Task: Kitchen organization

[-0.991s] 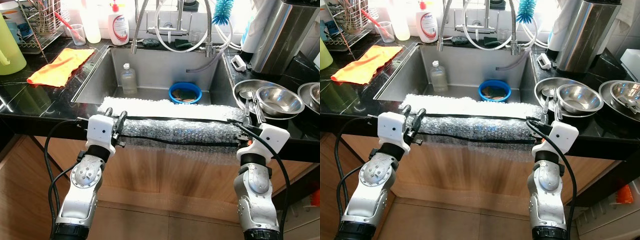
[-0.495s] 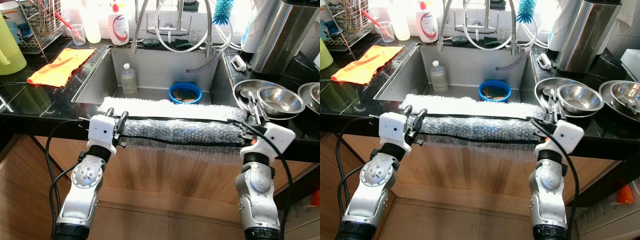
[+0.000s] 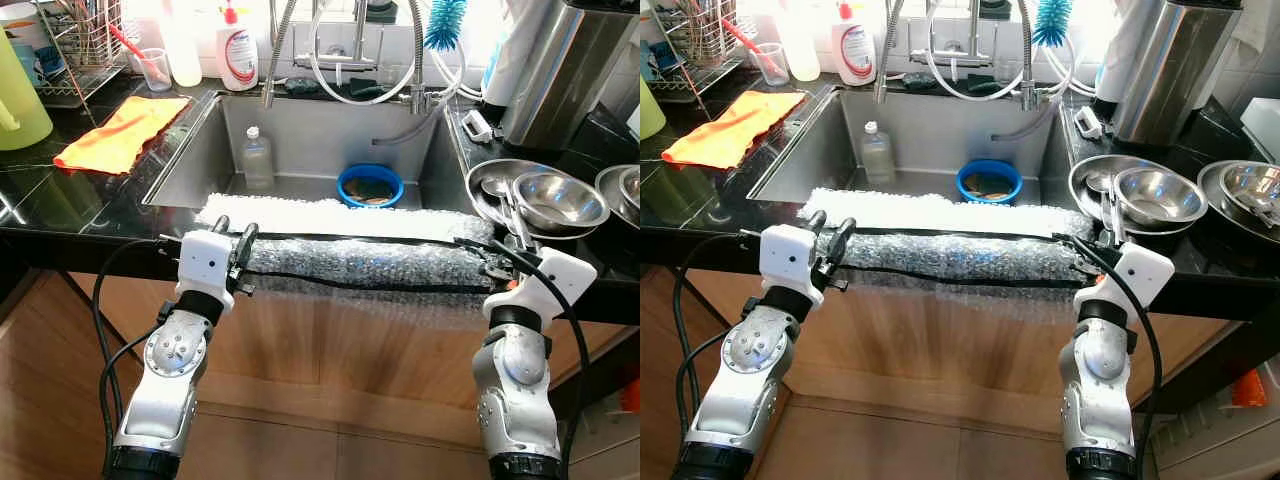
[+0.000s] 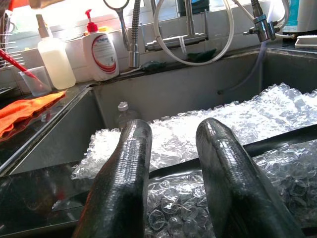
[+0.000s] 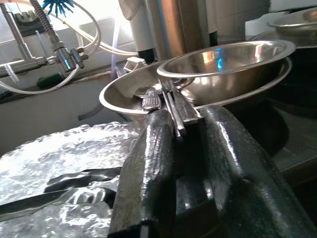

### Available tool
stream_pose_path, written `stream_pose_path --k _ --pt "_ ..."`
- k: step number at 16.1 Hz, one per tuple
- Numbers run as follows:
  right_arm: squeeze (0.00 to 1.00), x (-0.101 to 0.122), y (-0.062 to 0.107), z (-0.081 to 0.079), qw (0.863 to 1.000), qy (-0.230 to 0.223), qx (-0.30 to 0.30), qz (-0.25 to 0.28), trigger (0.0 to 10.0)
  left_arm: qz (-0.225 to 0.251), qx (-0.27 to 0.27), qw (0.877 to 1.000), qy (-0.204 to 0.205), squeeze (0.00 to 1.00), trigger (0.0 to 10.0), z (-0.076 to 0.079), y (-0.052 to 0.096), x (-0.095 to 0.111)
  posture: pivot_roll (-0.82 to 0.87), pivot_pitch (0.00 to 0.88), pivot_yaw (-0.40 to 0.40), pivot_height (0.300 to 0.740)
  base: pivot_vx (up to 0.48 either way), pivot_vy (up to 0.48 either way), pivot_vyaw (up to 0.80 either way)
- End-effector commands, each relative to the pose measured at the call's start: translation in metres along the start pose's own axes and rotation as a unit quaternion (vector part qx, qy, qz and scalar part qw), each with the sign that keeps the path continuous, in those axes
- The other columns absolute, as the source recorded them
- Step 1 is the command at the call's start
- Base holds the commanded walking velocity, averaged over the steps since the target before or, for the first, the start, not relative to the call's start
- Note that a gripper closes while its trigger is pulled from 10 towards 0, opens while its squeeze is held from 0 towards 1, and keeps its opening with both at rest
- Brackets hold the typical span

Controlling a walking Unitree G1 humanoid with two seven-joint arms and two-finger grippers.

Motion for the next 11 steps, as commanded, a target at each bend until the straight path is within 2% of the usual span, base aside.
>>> stream_pose_path --k 1,11 --pt "0.0 -0.0041 -0.0012 -0.0059 1.0 -0.004 0.009 -0.012 10.0 -0.004 -0.006 1.0 -0.014 0.0 10.0 0.0009 0.0018 -0.0029 -0.01 0.02 -0.007 0.74 0.0 0.0 0.0" --pt "0.0 -0.0059 -0.0026 -0.0124 0.999 -0.018 0.028 -0.018 10.0 -0.003 -0.009 1.0 -0.017 0.0 10.0 0.0022 0.0019 -0.0032 -0.01 0.019 -0.008 0.74 0.0 0.0 0.0"
Point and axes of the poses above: a point about 5 cm out from each wrist's last joint towards the gripper, its own y axis pointing back from the gripper into the wrist, its own x axis along the axis of the wrist's last joint, z = x × y, the point moved 2 cm from there along -y, pointing out of the wrist towards the gripper, and after that the axes turned 15 degrees about -y, right-handed, at the moved point
